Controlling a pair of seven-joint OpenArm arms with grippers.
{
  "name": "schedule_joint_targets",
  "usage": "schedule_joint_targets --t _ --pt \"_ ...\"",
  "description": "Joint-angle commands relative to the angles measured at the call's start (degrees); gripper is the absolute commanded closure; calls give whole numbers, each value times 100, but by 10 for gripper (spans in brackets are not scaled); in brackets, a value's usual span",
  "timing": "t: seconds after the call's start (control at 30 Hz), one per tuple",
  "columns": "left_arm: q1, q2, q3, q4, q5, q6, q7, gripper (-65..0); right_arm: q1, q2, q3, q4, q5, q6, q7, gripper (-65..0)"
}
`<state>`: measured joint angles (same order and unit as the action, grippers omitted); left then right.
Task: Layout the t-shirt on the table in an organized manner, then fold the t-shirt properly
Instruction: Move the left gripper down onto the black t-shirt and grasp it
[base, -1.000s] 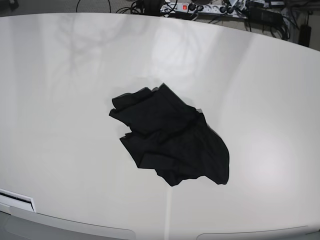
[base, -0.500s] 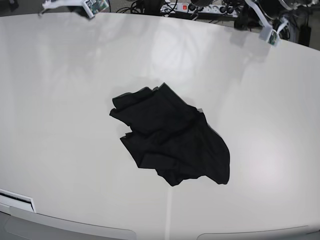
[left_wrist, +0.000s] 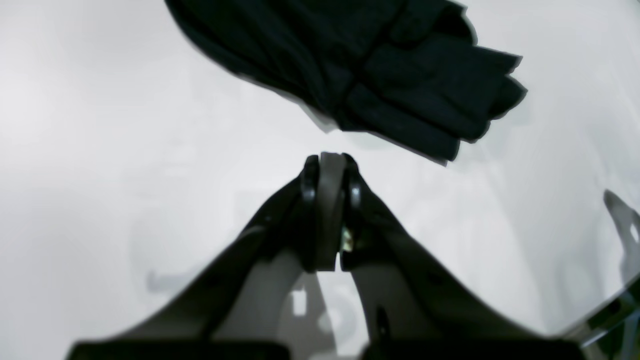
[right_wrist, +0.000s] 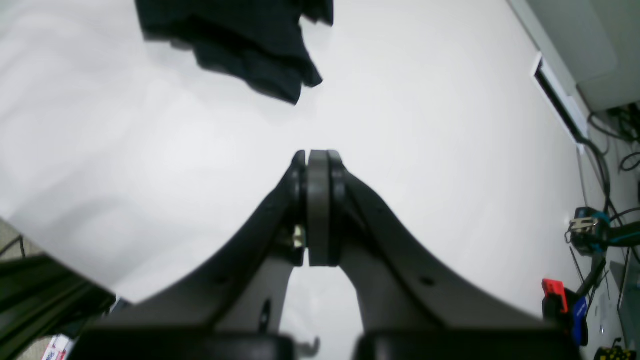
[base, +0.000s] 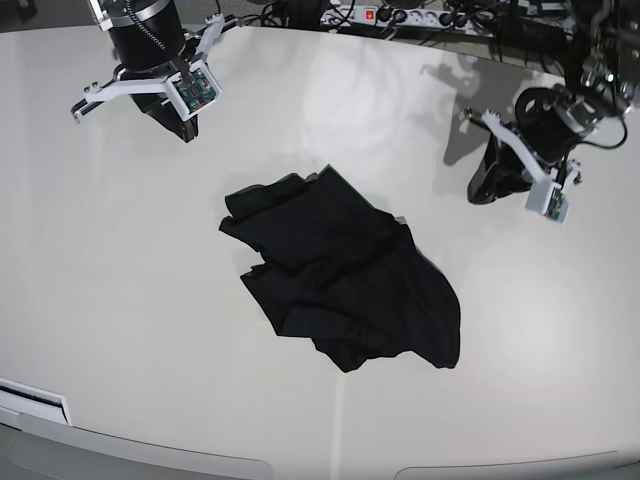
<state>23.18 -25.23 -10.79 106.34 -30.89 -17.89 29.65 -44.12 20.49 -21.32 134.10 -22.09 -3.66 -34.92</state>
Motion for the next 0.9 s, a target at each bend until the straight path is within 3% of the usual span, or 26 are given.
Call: schedule_joint_targets --t 0.0,0.13,0.37,0.47,0.53,0.6,0.87 --pt "-192 -48 107 -83 -70 -17 -157 0 -63 28 0 90 -26 -42 125 0" --pt "-1078 -44 866 -1134 205 -15 -424 0 -111 28 0 90 -28 -42 127 0" --pt "-2562 -31 1840 -2645 87 -15 -752 -5 -264 13 0 90 -28 -39 131 0" --pt "-3040 -22 2105 -2809 13 -59 -688 -247 -286 13 0 90 -28 -39 127 0" --pt "-3292 31 2302 -2872 15 -33 -597 -355 -284 13 0 90 -31 -39 127 0" --pt "-3517 129 2516 -3012 20 4 -389 -360 -284 -24 0 90 -52 -39 127 0" --pt "-4197 793 2964 -4389 153 -44 -428 -360 -282 -271 0 90 -70 -37 131 0"
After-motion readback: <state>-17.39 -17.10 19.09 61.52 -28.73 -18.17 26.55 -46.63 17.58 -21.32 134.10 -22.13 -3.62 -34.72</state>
